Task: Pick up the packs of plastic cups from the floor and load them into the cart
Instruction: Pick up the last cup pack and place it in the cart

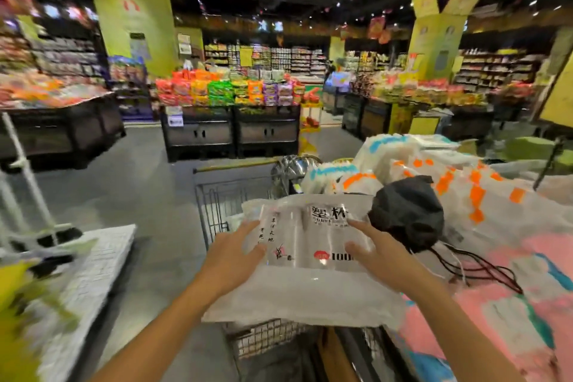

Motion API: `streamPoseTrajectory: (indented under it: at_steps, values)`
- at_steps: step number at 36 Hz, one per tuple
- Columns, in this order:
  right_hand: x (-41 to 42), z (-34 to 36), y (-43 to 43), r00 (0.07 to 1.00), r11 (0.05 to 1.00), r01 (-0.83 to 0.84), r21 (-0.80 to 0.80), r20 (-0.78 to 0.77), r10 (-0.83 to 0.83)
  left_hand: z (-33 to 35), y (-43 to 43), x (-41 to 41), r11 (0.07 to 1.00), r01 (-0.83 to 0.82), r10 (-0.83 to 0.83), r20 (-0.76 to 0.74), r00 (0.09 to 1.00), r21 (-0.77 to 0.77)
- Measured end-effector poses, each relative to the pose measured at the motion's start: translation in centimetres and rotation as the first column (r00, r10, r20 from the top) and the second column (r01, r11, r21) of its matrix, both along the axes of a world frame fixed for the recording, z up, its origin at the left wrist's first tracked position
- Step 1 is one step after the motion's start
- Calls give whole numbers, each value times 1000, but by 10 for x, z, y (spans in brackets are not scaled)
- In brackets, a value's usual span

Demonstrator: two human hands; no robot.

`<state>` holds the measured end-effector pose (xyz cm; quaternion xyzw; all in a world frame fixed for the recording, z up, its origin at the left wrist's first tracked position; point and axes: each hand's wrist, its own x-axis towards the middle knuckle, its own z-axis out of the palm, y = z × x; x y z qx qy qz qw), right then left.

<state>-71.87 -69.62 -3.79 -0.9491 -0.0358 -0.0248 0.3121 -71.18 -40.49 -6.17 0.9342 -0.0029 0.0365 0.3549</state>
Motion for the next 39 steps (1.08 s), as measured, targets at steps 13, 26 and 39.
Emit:
streamPoseTrajectory:
  at_steps: [13,26,39]
  values:
    - [142,-9,40,988,989,-145,27,-43,146,-19,39,105,991,-135,135,9,991,-4]
    - [288,-31,106,989,988,-146,45,-32,147,-36,103,243,985,-164,165,22,986,-50]
    - [374,-168,110,974,980,-149,136,-151,169,-152,92,301,974,-215,210,-72,975,-76]
